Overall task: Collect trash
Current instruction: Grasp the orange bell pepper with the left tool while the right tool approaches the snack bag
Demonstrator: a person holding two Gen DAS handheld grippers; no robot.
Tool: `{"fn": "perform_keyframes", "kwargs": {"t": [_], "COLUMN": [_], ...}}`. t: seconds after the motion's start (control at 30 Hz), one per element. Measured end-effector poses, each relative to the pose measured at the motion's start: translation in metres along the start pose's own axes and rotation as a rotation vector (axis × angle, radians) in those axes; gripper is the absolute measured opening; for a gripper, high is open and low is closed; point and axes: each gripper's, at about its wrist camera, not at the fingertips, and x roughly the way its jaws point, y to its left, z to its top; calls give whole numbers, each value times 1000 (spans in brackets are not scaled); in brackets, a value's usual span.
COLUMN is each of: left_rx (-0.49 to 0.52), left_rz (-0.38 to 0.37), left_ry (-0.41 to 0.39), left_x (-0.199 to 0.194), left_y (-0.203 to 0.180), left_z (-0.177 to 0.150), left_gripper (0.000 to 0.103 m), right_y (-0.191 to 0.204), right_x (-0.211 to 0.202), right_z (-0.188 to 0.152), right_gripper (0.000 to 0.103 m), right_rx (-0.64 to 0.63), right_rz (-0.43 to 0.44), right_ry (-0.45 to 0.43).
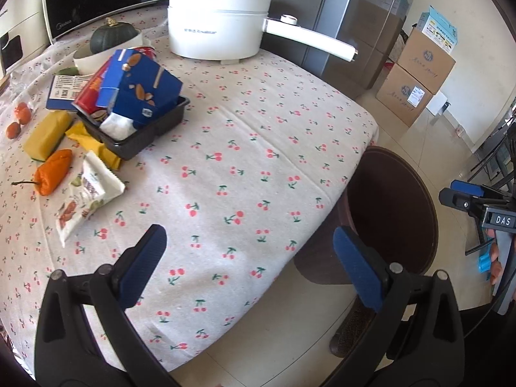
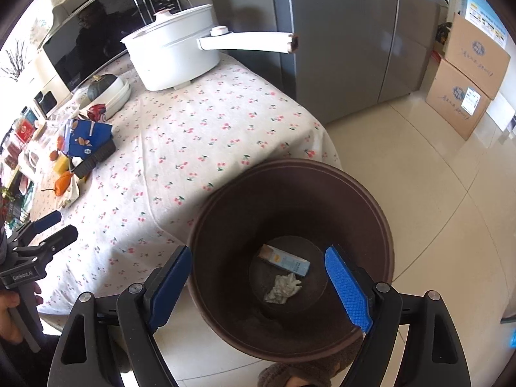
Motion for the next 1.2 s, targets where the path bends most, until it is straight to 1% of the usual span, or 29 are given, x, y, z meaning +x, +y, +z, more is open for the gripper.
{"fn": "perform_keyframes", "kwargs": {"t": [0.1, 0.27, 0.4, 0.53, 0.7, 0.77, 0.9, 0.97, 1.07, 1.2], "left_rx": [-25, -68, -111, -143, -130, -146, -144, -138, -132, -117], "left_rz": [31, 83, 125, 170, 223, 244, 287, 309, 311, 271], "left_ry": [-17, -36, -47, -61, -68, -75, -83, -89, -74, -27], "left_x": [-11, -26, -36, -46, -63, -70, -79, -78, -67, -40], "left_y": [19, 48, 73, 97, 126, 141, 170, 181, 195, 204], "left_z": [-1, -3, -6, -9, -7, -2, 9, 14, 24, 33], "left_gripper": [103, 103, 103, 103, 103, 103, 103, 103, 103, 103], "right_y": [25, 70, 103, 134, 166, 176, 191, 196, 201, 205], "right_x": [1, 4, 6, 11, 18, 21, 29, 33, 38, 45], "right_z": [9, 22, 32, 42, 52, 55, 59, 62, 67, 73], "right_gripper": [89, 103, 103, 103, 103, 103, 103, 103, 103, 103], "right_rx": [-35, -115, -172, -203, -219, -231, -253, -255, -255, -249], "right_rz": [18, 28, 31, 58, 105, 118, 122, 122, 125, 121], "right_ry": [-8, -28, -52, -60, -61, -59, -52, -47, -43, -34]}}
